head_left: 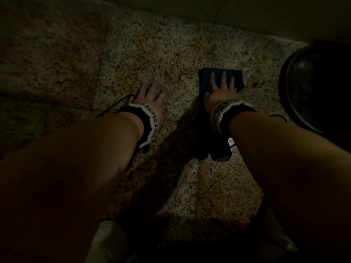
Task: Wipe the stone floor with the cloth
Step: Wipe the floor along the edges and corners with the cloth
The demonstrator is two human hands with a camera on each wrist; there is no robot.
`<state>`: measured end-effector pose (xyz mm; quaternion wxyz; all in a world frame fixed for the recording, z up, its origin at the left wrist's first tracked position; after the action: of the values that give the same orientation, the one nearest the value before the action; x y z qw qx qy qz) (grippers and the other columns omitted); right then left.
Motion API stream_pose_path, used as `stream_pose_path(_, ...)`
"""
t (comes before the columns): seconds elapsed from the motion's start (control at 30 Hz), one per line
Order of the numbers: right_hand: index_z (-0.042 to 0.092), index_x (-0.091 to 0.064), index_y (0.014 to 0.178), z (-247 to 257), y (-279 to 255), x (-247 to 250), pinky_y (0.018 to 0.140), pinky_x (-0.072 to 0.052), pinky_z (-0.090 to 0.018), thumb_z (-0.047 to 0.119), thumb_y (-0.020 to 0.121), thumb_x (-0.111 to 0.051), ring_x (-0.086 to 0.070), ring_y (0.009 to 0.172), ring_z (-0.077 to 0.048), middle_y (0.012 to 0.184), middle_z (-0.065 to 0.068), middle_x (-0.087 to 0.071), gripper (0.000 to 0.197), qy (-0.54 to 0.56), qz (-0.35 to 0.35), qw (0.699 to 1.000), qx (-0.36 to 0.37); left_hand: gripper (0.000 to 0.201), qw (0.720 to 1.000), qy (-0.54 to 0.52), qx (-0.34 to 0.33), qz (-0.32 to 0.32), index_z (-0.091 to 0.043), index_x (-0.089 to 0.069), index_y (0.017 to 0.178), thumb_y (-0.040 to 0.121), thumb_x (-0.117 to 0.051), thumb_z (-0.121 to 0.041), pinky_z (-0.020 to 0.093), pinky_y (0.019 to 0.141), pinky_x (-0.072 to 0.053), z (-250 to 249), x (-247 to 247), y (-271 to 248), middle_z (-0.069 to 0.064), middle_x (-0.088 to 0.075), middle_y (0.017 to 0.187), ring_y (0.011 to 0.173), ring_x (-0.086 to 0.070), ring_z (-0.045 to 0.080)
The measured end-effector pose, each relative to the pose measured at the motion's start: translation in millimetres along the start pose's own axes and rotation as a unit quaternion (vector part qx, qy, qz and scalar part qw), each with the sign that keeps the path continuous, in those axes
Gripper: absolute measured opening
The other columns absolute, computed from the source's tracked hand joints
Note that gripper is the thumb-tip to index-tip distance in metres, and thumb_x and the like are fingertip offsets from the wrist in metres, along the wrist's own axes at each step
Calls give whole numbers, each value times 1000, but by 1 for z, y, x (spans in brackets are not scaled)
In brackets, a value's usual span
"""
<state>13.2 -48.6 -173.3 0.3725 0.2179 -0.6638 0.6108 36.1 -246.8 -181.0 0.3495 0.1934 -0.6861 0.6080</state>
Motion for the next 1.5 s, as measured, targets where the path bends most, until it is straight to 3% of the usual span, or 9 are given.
stream_pose_path(0.2, 31, 17, 149, 4, -37, -28, 117, -2, -47, 41, 102, -18, 18, 144, -30, 155, 0, 29, 59, -31, 36, 998, 39, 74, 998, -18, 66, 0, -28, 14, 150, 96, -27, -60, 49, 117, -4, 24, 1, -15, 3, 19, 158, 145, 10, 31)
stream_pose_path(0.33, 30, 19, 149, 15, -63, -52, 117, 0, -46, 40, 103, -19, 21, 144, -31, 154, -1, 31, 61, -23, 56, 997, 52, 70, 997, 30, 68, 13, -25, 13, 150, 99, -25, -54, 47, 115, -4, 32, 2, -32, 5, 18, 158, 145, 10, 31)
stream_pose_path(0.63, 28, 20, 149, 36, -81, -75, 118, 3, -43, 37, 102, -22, 25, 142, -31, 153, -2, 33, 63, 14, 56, 998, 39, 73, 997, -23, 71, 13, -29, 10, 151, 97, -32, -54, 53, 114, -6, 35, 4, -27, 3, 17, 158, 145, 9, 32)
stream_pose_path(0.83, 29, 17, 149, 46, -59, -56, 117, 4, -44, 39, 102, -20, 23, 143, -32, 154, -2, 31, 61, 14, 33, 998, 44, 73, 998, 8, 66, 16, -27, 14, 151, 99, -30, -52, 47, 116, -6, 29, -4, -24, 4, 24, 156, 144, 13, 31)
stream_pose_path(1.1, 32, 9, 151, 76, -1, -7, 116, 5, -46, 43, 102, -26, 20, 144, -31, 156, 0, 26, 61, 6, 23, 998, 64, 74, 998, -44, 33, -11, -31, 17, 149, 96, -29, -57, 45, 116, -1, 44, -19, -18, -3, 26, 155, 145, 13, 28)
stream_pose_path(1.3, 31, 12, 151, 85, -18, -8, 115, -3, -53, 46, 102, -25, 18, 144, -31, 156, -2, 27, 63, -7, 48, 997, 56, 81, 996, -69, 60, -10, -21, 16, 150, 96, -32, -57, 41, 117, 1, 54, -13, -21, -2, 22, 157, 145, 13, 28)
stream_pose_path(1.4, 31, -2, 152, 82, -35, -10, 115, -12, -54, 48, 102, -24, 10, 146, -30, 159, -3, 17, 58, 20, 60, 994, 93, 92, 997, -55, 53, -23, -18, 17, 150, 90, -36, -65, 42, 118, 3, 54, -8, -19, 3, 19, 157, 145, 13, 28)
stream_pose_path(1.5, 16, -34, 146, 67, -46, 1, 109, -29, -38, 41, 104, -23, -24, 142, -28, 157, -11, -22, 50, 135, 24, 986, 94, 96, 998, -39, 41, -31, -17, 18, 149, 88, -35, -69, 41, 117, 4, 44, 0, -17, 3, 20, 157, 145, 14, 28)
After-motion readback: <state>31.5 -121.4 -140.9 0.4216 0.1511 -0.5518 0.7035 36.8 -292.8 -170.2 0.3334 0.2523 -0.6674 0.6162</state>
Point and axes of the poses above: each hand's wrist, its own y-axis towards the middle knuckle, its own x-axis out of the back of the hand, z = x × y, the point moved 5 cm from there along y, towards the middle knuckle
